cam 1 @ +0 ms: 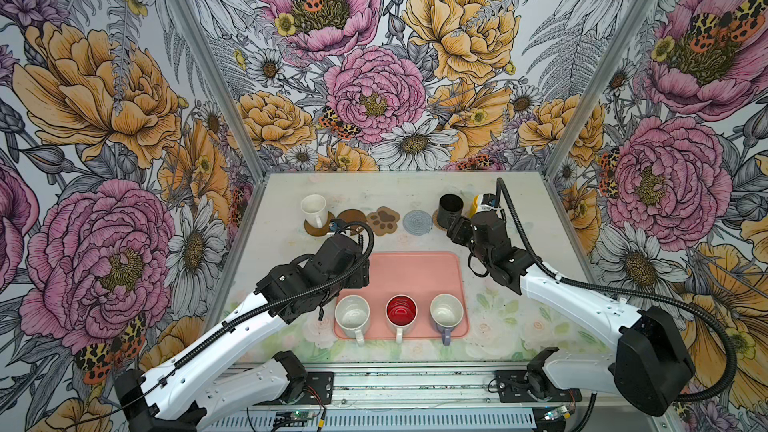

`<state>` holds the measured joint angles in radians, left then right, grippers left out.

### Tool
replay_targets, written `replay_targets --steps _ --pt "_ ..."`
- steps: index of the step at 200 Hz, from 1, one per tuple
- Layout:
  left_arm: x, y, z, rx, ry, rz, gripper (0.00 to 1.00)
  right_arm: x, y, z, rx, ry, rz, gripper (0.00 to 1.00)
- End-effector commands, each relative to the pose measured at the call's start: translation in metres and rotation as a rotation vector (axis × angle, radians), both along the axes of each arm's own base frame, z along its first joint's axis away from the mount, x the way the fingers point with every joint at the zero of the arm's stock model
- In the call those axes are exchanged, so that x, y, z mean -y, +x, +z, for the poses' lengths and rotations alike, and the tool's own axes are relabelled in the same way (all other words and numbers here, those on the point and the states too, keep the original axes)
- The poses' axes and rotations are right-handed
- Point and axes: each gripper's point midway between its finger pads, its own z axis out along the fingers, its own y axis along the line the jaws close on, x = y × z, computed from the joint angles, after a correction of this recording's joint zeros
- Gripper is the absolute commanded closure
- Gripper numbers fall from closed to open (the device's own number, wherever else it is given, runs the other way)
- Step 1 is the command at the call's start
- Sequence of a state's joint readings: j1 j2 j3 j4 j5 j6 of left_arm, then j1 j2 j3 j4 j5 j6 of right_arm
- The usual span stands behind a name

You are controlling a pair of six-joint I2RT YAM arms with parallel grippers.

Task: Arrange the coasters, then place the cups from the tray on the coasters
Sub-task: 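Raise the right gripper while the left gripper moves over the white speckled mug, then lower the open left gripper into the white speckled mug on the tray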

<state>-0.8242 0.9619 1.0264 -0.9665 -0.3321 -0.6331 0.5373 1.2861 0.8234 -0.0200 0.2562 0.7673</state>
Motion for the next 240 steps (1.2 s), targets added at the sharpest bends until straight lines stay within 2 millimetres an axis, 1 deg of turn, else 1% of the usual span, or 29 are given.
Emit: replay_targets --steps 1,22,43,78,120,151,201,240 --pt "-0.014 -0.018 -0.020 -0.088 0.041 0.059 0.29 -0.009 0.006 0.012 0.051 0.080 0.030 0.36" --pt "-0.018 -0.033 -0.033 -0.151 0.075 0.056 0.30 -0.009 0.007 0.012 0.051 0.083 0.030 0.36" --pt "-0.028 -0.050 -0.046 -0.211 0.111 0.070 0.32 -0.009 0.009 0.007 0.042 0.086 0.027 0.36" --pt "-0.028 -0.072 -0.060 -0.270 0.065 0.065 0.35 -0.014 0.012 0.003 0.028 0.095 0.041 0.36" --pt "-0.022 -0.087 -0.069 -0.311 0.030 0.049 0.39 -0.017 0.013 0.000 0.021 0.103 0.051 0.36" --pt "-0.014 -0.098 -0.075 -0.344 0.034 0.019 0.39 -0.018 0.014 -0.002 0.016 0.101 0.050 0.36" --pt "-0.010 -0.116 -0.081 -0.393 0.060 0.006 0.39 -0.019 0.015 -0.003 0.013 0.103 0.055 0.36" --pt "-0.003 -0.124 -0.089 -0.414 0.083 0.011 0.39 -0.023 0.016 -0.006 0.005 0.105 0.065 0.36"
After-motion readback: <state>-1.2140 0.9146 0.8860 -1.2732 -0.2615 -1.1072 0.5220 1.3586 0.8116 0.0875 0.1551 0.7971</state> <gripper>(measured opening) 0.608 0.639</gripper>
